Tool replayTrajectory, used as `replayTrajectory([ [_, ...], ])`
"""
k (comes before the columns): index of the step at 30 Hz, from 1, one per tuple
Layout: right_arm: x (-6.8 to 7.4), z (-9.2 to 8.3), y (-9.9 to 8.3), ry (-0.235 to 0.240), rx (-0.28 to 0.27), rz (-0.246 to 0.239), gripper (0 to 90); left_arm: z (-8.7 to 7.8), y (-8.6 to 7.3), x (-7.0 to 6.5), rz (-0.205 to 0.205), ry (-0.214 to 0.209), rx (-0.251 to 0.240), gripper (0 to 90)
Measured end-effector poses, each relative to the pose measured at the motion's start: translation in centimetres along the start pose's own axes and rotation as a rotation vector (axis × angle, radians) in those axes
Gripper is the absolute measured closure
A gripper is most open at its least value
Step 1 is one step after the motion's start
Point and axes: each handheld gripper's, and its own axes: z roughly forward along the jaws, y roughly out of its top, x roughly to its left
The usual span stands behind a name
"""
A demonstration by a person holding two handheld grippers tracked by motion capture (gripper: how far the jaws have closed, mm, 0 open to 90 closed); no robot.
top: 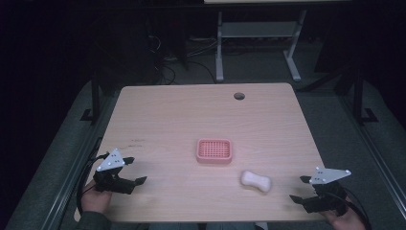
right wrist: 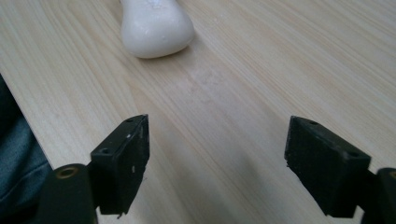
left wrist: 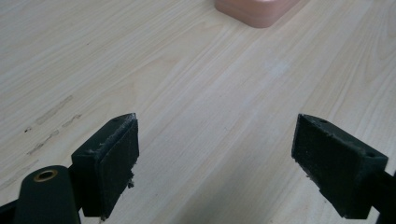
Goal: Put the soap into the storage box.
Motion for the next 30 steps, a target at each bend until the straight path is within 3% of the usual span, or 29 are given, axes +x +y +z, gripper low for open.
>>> replayTrajectory([
  [3, 0.1, 0.1, 0.1, 0.008, 0.003, -0.001, 21.3, 0.0, 0.0, 0.0, 0.009, 0.001, 0.003, 14.8],
  [12, 1.1, 0.7, 1.5, 0.013, 0.045, -0.079, 21.2, 0.1, 0.1, 0.0, 0.014, -0.002, 0.010, 14.8],
  [30, 1.9, 1.5, 3.9, 0.049, 0.087, -0.136, 20.8, 0.1, 0.0, 0.1, 0.011, -0.001, 0.011, 14.8],
])
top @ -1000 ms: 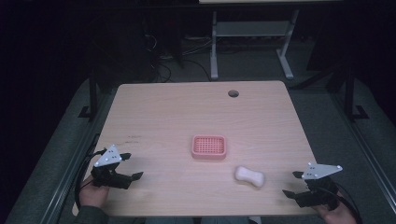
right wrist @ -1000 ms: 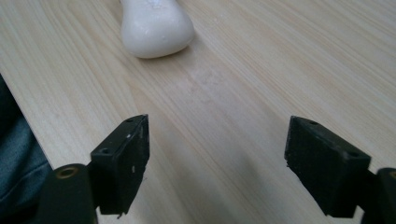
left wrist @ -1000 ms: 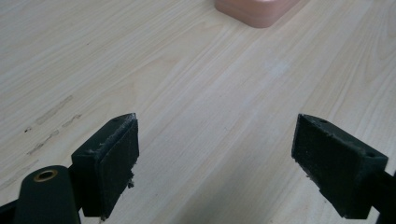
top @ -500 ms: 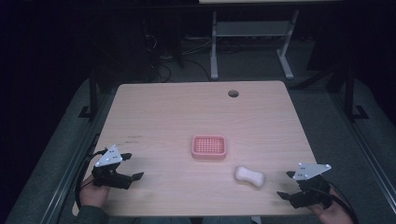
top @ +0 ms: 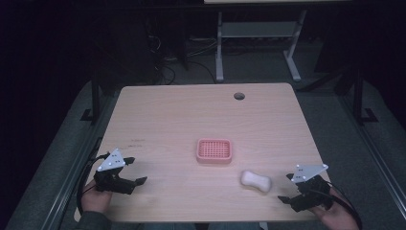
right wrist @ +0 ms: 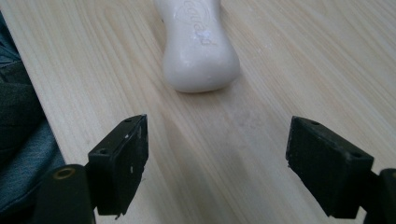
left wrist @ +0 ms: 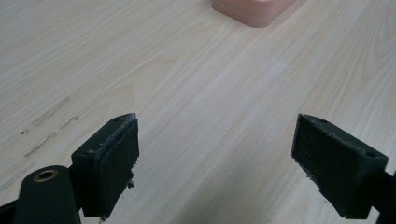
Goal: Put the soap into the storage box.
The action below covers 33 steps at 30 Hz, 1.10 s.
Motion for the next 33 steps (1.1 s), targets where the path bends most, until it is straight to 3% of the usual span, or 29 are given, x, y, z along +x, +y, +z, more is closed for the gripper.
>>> replayTrajectory([
  [18, 0.3, 1.2, 2.6, 0.013, 0.058, -0.059, 19.2, 0.0, 0.0, -0.1, 0.009, 0.001, 0.007, 14.8],
  [33, 0.3, 2.1, 4.4, 0.030, 0.068, -0.093, 17.0, 0.0, 0.0, -0.1, 0.012, -0.002, 0.006, 14.8],
])
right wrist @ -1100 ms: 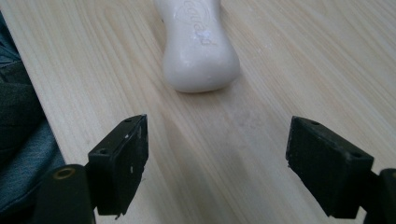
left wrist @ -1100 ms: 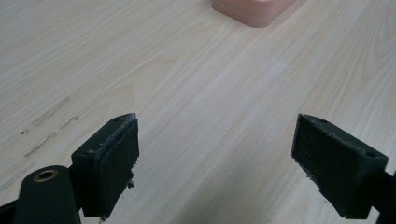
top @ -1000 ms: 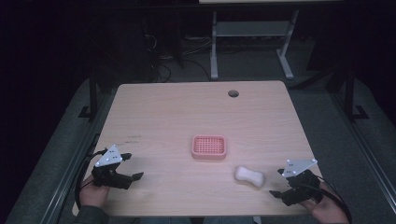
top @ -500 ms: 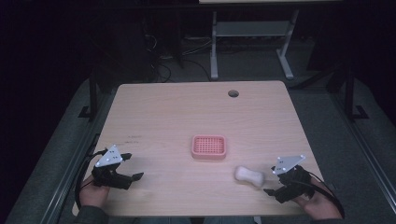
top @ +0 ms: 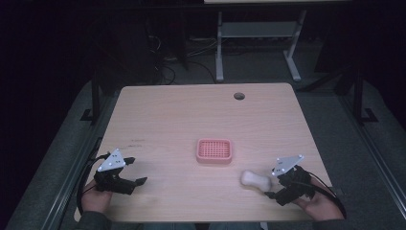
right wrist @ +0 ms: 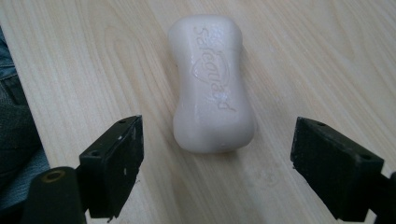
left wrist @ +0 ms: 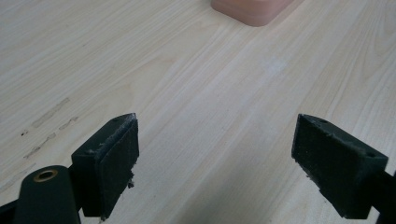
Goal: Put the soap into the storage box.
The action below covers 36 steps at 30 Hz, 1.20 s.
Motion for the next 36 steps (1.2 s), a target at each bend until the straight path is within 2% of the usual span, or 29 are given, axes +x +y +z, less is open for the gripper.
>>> replayTrajectory([
  [15, 0.3, 1.3, 2.3, 0.028, 0.024, -0.054, 21.9, 0.0, 0.1, 0.0, 0.003, -0.001, -0.005, 14.8],
  [18, 0.5, 2.1, 3.1, 0.036, 0.053, -0.069, 23.1, 0.0, 0.0, 0.0, -0.009, 0.002, -0.013, 14.8],
  [26, 0.3, 2.7, 3.9, 0.039, 0.069, -0.089, 26.1, 0.0, 0.0, 0.0, -0.008, 0.000, -0.013, 14.8],
  [36, -0.1, 3.9, 4.7, 0.061, 0.117, -0.104, 32.6, -0.1, 0.0, 0.0, -0.002, 0.000, -0.008, 14.8],
])
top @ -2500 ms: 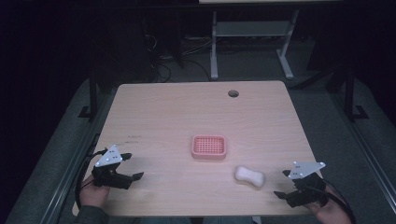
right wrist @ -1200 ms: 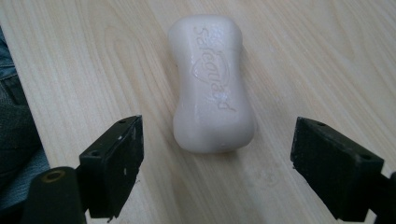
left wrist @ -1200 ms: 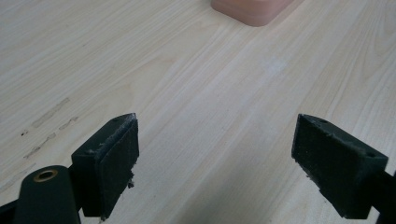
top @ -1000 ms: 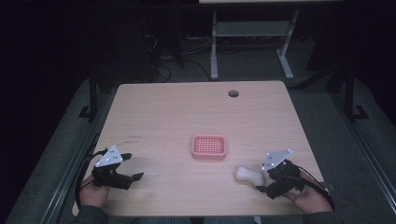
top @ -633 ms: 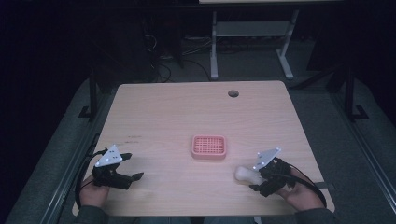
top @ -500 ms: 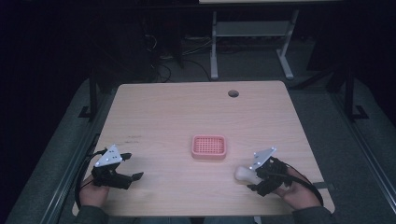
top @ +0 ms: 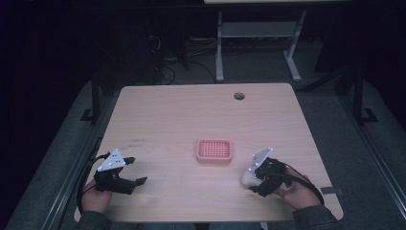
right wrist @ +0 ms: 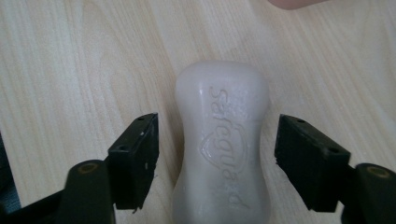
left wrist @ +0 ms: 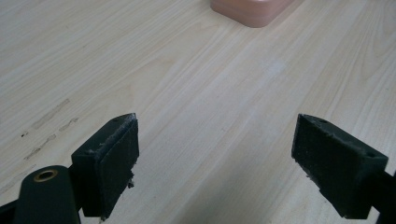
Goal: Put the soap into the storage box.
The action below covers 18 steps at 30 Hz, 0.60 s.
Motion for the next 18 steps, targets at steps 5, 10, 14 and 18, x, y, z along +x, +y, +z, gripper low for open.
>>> replayTrajectory([
  [5, 0.02, 0.19, -0.16, -0.014, 0.018, 0.000, 38.9, 0.00, 0.02, 0.00, 0.006, 0.001, 0.003, 14.8],
  [10, -0.07, 0.28, -0.46, -0.021, 0.022, 0.012, 41.0, 0.02, 0.02, -0.03, 0.007, 0.001, 0.006, 14.8],
  [14, -0.09, 0.59, -0.43, -0.019, 0.040, 0.001, 43.3, 0.04, 0.01, -0.06, 0.006, 0.001, 0.005, 14.8],
  [18, -0.13, 0.71, -0.29, -0.009, 0.044, -0.010, 45.6, 0.00, 0.00, -0.02, 0.009, 0.003, 0.008, 14.8],
])
